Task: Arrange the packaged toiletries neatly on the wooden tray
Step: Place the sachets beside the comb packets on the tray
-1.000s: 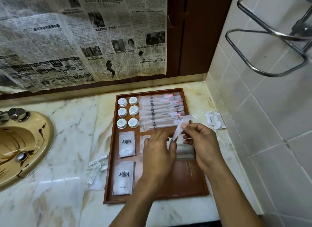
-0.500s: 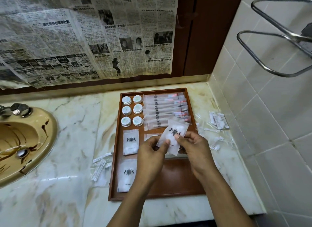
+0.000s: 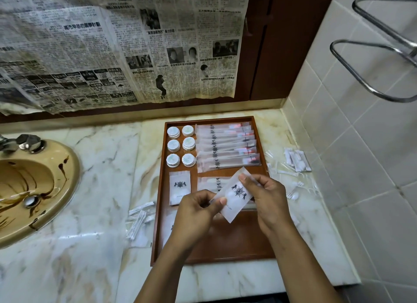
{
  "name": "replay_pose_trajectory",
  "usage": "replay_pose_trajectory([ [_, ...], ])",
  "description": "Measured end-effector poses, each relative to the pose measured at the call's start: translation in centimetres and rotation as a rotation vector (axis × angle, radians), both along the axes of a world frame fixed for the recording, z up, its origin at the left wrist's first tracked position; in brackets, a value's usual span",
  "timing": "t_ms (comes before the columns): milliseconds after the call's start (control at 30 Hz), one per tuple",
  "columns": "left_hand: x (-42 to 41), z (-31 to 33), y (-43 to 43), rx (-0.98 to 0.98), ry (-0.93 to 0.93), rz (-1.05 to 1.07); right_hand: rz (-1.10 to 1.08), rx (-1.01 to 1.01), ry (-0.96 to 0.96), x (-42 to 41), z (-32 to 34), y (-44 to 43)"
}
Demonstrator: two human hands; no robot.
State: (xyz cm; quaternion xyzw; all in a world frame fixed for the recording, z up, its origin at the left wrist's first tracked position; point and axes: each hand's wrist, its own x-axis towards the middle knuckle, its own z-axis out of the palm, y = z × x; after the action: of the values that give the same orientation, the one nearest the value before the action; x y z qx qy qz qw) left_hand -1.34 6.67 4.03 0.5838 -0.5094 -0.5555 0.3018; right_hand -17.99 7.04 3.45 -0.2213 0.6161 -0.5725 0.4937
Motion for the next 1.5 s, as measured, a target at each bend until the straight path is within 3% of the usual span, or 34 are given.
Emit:
replay_pose_trajectory([
  [200,0.7,0.0,-0.1,0.059,0.040,-0.037,-0.041,0.009,0.044,0.2,0.0,-0.2],
  [600,3.2,-1.6,0.2,0.067,0.097,0.133,0.235,0.057,0.129,2.5,-0.5,-0.5],
  [900,8.9,-3.4,0.1,0.101,0.038,0.296,0.048,0.110,0.108,1.4,-1.5,-2.0],
  [1100,9.3,-3.4,-0.5,0.205,0.165,0.441,0.360,0.216,0.144,6.8,-2.7,-1.5],
  [1167,9.0,-3.7,-0.9,0.226,0.196,0.461,0.376,0.227,0.179,8.8,-3.5,-1.6],
  [1400,9.3,-6.0,-3.4,0.161,0.067,0.462,0.276,0.245,0.302,11.5,-5.2,-3.7],
  [1500,9.5,-6.9,-4.5,0.048,-0.175,0.398,0.222,0.287,0.448,12.1,-5.9,-5.0],
])
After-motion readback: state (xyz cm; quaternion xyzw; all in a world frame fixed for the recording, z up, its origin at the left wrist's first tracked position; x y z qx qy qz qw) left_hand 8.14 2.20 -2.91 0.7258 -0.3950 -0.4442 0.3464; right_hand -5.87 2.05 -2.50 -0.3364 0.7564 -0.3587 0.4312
